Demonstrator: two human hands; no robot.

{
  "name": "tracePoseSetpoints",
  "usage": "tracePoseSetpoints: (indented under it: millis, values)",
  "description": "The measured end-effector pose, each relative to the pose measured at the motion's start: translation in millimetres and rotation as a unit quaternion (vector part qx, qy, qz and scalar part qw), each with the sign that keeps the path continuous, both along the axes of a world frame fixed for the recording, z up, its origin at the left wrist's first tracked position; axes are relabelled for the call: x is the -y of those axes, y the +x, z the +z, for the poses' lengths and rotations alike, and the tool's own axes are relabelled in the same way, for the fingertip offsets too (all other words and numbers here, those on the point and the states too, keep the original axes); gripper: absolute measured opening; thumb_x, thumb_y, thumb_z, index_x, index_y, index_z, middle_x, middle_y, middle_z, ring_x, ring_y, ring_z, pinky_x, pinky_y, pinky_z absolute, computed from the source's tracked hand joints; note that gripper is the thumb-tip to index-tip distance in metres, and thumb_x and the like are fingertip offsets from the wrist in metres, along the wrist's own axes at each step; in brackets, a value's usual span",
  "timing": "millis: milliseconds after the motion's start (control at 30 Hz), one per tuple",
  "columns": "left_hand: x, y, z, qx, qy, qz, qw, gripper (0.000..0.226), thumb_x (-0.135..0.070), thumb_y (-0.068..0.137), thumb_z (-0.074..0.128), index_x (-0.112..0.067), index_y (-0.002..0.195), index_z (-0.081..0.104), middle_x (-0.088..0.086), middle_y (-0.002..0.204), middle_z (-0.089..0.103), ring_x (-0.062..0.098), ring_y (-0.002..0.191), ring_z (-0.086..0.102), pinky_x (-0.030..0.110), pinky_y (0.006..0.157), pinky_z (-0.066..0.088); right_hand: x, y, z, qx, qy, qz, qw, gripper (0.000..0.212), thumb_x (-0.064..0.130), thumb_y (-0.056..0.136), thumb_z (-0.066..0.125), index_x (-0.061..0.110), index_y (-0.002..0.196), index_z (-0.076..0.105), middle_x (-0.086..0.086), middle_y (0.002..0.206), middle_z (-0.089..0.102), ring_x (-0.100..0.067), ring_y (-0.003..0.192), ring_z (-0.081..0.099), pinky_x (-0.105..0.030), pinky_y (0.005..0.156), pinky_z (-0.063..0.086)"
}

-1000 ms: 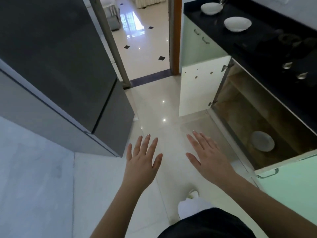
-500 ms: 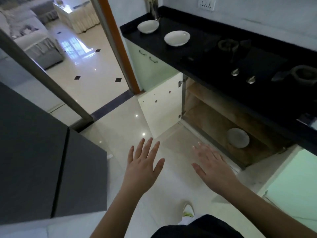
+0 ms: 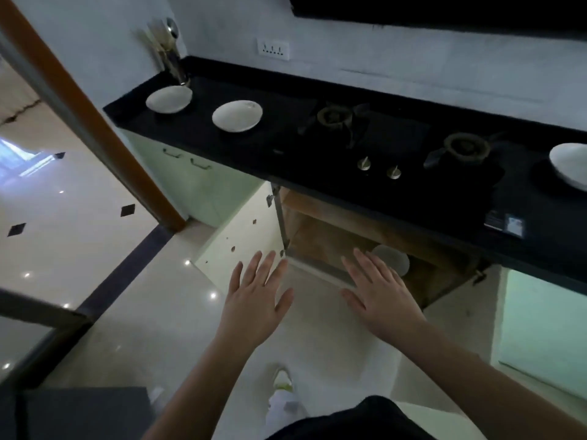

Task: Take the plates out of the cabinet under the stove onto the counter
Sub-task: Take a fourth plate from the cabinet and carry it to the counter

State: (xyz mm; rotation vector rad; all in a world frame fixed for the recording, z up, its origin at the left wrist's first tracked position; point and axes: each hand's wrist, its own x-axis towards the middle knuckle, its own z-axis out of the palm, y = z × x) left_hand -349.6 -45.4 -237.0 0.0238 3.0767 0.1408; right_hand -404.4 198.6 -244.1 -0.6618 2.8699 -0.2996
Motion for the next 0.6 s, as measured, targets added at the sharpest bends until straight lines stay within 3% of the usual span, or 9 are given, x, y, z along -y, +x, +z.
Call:
tracePoseSetpoints:
  millis: [133,267,500,600]
  values:
    - [26.3,-39.0,-9.2,-0.008,0.002,-0.087,0.996,0.062,-0.056,0.099,0.024,-0.024,0.149,0.042,0.002,0.156,0.041,0.024,0.147,0.029,0.045,0.117,0.015,29.8,-8.9,1.7,-0.001,0.000,-0.068,0.998,0.067,0.060,0.095,0.011,0.028,0.154,0.011,0.001,0.163,0.010,-0.020,0.149,0.006,-0.032,0.113,-0.002]
    - [37.4,-78.2,-22.1,0.016,0.004,-0.161,0.987,0.067,-0.058,0.098,0.015,-0.024,0.153,0.035,0.001,0.159,0.035,0.023,0.150,0.021,0.043,0.119,0.009,39.4,-10.6,2.6,-0.005,0.003,-0.117,0.993,0.069,0.059,0.095,0.010,0.024,0.154,0.018,-0.002,0.162,0.017,-0.023,0.148,0.013,-0.034,0.117,0.006]
    - [2.7,-141.8,-33.4,0.042,0.020,-0.256,0.966,0.069,-0.060,0.099,0.010,-0.025,0.158,0.019,0.000,0.164,0.024,0.020,0.152,0.010,0.043,0.121,0.008,9.3,-12.3,-7.1,0.007,0.001,-0.235,0.972,0.065,0.056,0.098,0.020,0.022,0.154,0.022,-0.001,0.162,0.018,-0.020,0.149,0.010,-0.036,0.119,0.009]
    - [-17.2,-163.9,-44.2,0.043,0.015,-0.286,0.957,0.070,-0.060,0.099,0.008,-0.024,0.157,0.020,0.000,0.163,0.025,0.021,0.152,0.012,0.044,0.121,0.010,-2.9,-23.6,-22.0,0.011,-0.003,-0.269,0.963,0.063,0.053,0.099,0.027,0.021,0.153,0.026,-0.002,0.161,0.022,-0.021,0.149,0.015,-0.038,0.119,0.013]
